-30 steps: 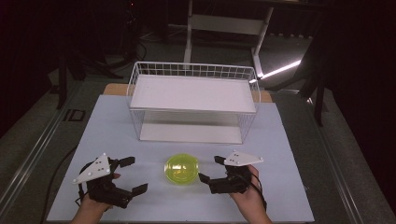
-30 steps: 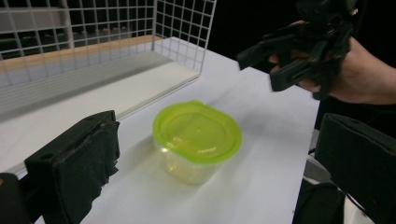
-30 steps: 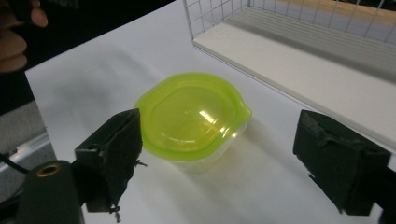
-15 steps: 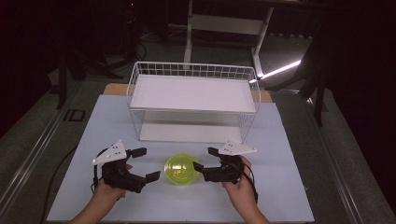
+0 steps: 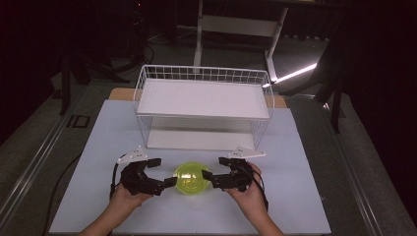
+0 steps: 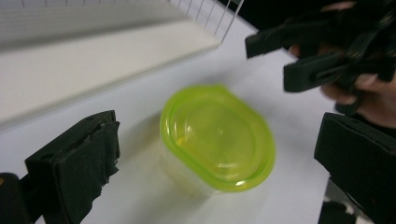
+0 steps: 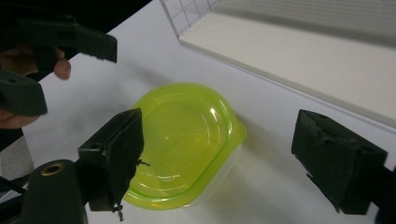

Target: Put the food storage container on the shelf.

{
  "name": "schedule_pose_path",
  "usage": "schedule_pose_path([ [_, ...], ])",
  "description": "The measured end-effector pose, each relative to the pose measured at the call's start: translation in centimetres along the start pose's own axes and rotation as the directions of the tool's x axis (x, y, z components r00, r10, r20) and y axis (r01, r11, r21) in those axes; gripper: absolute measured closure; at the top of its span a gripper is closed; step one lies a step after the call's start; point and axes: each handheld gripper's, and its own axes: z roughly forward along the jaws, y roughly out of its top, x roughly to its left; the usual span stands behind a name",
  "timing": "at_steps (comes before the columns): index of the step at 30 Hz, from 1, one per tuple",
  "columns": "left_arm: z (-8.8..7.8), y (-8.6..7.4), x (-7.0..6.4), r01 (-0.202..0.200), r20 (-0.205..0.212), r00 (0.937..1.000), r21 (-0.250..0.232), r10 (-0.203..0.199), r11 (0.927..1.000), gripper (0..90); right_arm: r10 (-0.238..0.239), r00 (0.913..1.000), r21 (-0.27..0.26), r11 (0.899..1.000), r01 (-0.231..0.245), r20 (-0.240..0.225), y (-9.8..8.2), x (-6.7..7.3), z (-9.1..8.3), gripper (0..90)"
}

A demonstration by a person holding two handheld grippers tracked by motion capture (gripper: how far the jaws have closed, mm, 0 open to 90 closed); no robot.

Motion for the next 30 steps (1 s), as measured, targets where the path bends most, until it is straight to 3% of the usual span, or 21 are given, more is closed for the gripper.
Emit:
schedule_pose_path([
  [1, 0.2, -0.1, 0.0, 0.014, -0.004, 0.9999, 0.004, -0.014, 0.9999, 11.5, 0.012, 0.9999, 0.015, 1.0, -0.012, 0.002, -0.2, -0.1, 0.3, 23.2],
  [3, 0.4, -0.3, 0.2, 0.038, 0.0, 0.9993, 0.01, -0.038, 0.9992, 15.8, 0.056, 0.9984, 0.023, 0.998, -0.056, 0.001, -0.5, -0.4, 0.7, 29.6],
  [4, 0.7, -0.5, 0.4, 0.069, -0.014, 0.9975, 0.015, -0.069, 0.9975, 17.6, 0.066, 0.9978, 0.027, 0.997, -0.066, 0.002, -0.6, -0.5, 0.8, 31.7],
  [5, 0.7, -0.5, 0.4, 0.069, -0.014, 0.9975, 0.015, -0.069, 0.9975, 22.3, 0.074, 0.9972, 0.021, 0.997, -0.075, 0.013, -0.8, -0.6, 0.9, 33.3],
  [12, 1.6, -1.3, 1.2, 0.166, -0.064, 0.9848, 0.064, -0.162, 0.9841, 32.0, 0.12, 0.9923, 0.045, 0.992, -0.121, 0.031, -1.4, -0.8, 1.3, 44.0],
  [15, 1.7, -1.6, 1.5, 0.201, -0.061, 0.9785, 0.065, -0.197, 0.9774, 39.2, 0.15, 0.9885, 0.065, 0.986, -0.151, 0.022, -1.8, -1.0, 1.5, 49.3],
  [17, 1.8, -1.7, 1.7, 0.217, -0.042, 0.9759, 0.071, -0.214, 0.9737, 49.7, 0.166, 0.9861, 0.08, 0.983, -0.166, 0.007, -1.9, -1.1, 1.6, 53.1],
  [20, 1.9, -1.7, 1.7, 0.223, -0.041, 0.9746, 0.083, -0.22, 0.9713, 54.0, 0.174, 0.9848, 0.097, 0.98, -0.173, 0.002, -2.0, -1.1, 1.8, 58.6],
  [22, 1.9, -1.6, 1.8, 0.238, -0.019, 0.9713, 0.088, -0.237, 0.9673, 57.5, 0.176, 0.9844, 0.11, 0.978, -0.175, -0.002, -2.1, -1.1, 1.9, 63.4],
  [25, 2.2, -1.7, 1.6, 0.229, 0.015, 0.9725, 0.129, -0.232, 0.9649, 64.9, 0.167, 0.9859, 0.116, 0.979, -0.166, -0.005, -2.0, -0.6, 1.9, 68.9],
  [30, 2.2, -1.7, 1.1, 0.216, 0.008, 0.9757, 0.141, -0.219, 0.9662, 69.0, 0.162, 0.9865, 0.127, 0.979, -0.159, -0.02, -2.0, 0.0, 1.9, 72.7],
])
